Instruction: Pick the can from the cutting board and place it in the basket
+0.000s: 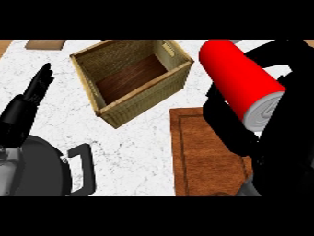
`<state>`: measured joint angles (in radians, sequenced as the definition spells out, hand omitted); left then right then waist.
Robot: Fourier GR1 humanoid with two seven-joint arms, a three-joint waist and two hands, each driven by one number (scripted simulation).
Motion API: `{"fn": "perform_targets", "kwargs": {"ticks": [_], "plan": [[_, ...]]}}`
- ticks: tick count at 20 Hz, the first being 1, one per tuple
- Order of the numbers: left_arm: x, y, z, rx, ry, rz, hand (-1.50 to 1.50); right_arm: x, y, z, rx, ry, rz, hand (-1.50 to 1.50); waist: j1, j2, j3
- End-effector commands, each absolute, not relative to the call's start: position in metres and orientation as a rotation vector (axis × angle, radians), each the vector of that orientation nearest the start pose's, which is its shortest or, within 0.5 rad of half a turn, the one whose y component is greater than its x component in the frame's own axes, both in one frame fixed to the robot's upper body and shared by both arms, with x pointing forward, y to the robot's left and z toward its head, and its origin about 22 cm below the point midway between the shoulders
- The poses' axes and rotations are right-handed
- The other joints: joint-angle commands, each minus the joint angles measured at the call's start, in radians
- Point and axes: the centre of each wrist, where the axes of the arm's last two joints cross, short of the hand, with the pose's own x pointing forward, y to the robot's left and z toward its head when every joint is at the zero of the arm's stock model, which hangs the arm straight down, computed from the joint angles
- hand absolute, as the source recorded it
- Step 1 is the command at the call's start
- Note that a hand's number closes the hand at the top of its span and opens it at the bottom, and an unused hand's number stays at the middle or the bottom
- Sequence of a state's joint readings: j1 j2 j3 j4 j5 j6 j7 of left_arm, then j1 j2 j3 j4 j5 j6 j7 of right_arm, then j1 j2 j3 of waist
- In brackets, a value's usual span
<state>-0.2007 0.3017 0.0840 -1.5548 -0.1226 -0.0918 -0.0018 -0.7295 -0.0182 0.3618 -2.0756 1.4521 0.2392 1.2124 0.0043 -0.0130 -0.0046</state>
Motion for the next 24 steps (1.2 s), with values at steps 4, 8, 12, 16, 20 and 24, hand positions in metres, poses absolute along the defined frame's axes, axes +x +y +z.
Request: {"fn": "perform_targets", "kwargs": {"ticks": [4, 8, 12, 16, 20, 24], "plan": [[0.29, 0.293, 0.074, 0.27, -1.726, -0.402, 0.0, 0.233, -0.056, 0.339, -1.323, -1.482, 0.067, 1.5, 0.042, 0.006, -0.001], [0.295, 0.268, 0.074, 0.238, -1.724, -0.413, 0.0, 0.256, -0.044, 0.366, -1.263, -1.447, 0.119, 1.5, 0.05, 0.007, 0.0], [0.297, 0.273, 0.071, 0.235, -1.74, -0.43, 0.0, 0.286, -0.025, 0.386, -1.243, -1.412, 0.137, 1.5, 0.072, 0.018, -0.002], [0.303, 0.276, 0.078, 0.227, -1.751, -0.428, 0.0, 0.316, -0.022, 0.4, -1.192, -1.357, 0.122, 1.5, 0.076, 0.025, -0.002], [0.308, 0.27, 0.086, 0.229, -1.753, -0.437, 0.0, 0.335, -0.009, 0.409, -1.156, -1.272, 0.17, 1.5, 0.084, 0.024, -0.002], [0.307, 0.263, 0.078, 0.214, -1.747, -0.446, 0.0, 0.361, -0.006, 0.401, -1.093, -1.189, 0.21, 1.5, 0.083, 0.028, -0.001]]}}
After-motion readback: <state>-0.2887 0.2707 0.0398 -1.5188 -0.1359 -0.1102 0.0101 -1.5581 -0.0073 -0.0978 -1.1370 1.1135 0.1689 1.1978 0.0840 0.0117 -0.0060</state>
